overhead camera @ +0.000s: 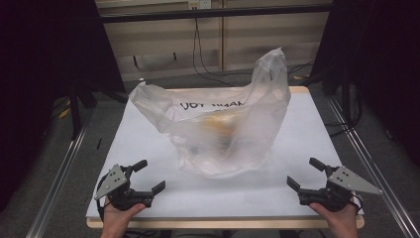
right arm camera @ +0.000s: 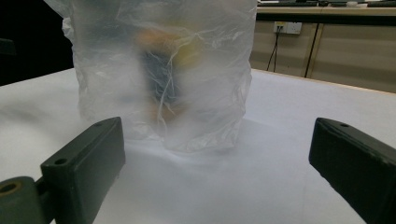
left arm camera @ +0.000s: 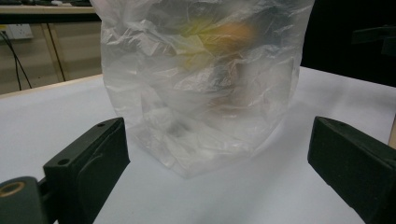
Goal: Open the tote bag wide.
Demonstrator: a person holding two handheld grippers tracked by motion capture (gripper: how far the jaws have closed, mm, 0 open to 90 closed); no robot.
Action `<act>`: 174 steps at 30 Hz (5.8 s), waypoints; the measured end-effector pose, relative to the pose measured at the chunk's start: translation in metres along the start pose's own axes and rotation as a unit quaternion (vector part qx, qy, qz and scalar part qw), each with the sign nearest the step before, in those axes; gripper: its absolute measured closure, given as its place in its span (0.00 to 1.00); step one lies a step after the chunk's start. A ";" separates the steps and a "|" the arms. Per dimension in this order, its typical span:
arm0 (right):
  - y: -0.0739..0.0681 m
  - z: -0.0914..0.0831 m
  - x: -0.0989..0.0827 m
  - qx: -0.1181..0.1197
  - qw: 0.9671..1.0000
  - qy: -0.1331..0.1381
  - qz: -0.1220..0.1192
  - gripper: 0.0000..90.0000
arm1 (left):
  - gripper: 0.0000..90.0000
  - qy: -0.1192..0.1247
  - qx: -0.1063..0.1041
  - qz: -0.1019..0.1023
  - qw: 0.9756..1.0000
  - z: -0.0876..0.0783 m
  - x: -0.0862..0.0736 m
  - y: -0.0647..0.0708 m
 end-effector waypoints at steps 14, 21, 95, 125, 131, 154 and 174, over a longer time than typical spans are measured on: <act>0.006 0.004 -0.002 -0.009 1.000 -0.014 0.014 0.19 | 0.15 -0.011 0.004 -0.009 1.000 0.006 -0.002 0.000; 0.002 0.003 -0.004 0.021 0.999 -0.030 0.018 0.44 | 0.34 -0.015 -0.011 0.003 1.000 0.006 -0.002 0.005; -0.097 0.061 0.160 0.191 0.981 -0.010 -0.042 1.00 | 1.00 0.072 -0.126 0.021 0.989 0.038 0.155 -0.004; -0.095 0.125 0.185 0.108 0.992 -0.030 -0.056 1.00 | 1.00 0.030 -0.100 -0.012 0.994 0.111 0.173 -0.039; -0.086 0.130 0.169 0.108 0.992 -0.044 -0.049 1.00 | 1.00 0.017 -0.107 -0.013 0.994 0.122 0.165 -0.036; -0.041 0.147 0.098 0.100 0.992 -0.074 0.001 1.00 | 1.00 -0.020 -0.126 -0.022 0.992 0.164 0.111 -0.035; -0.017 0.174 0.047 0.104 0.988 -0.108 0.027 1.00 | 1.00 -0.100 -0.146 -0.023 0.984 0.190 0.049 -0.032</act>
Point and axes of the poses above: each handheld gripper's, and its own axes: z roughly forward along the jaws, x roughly out of its top, y roughly to its right, the point moved 6 cm from there along z, roughly forward along the jaws, and after that the axes turned 13 degrees about z, right-handed, at the moved point
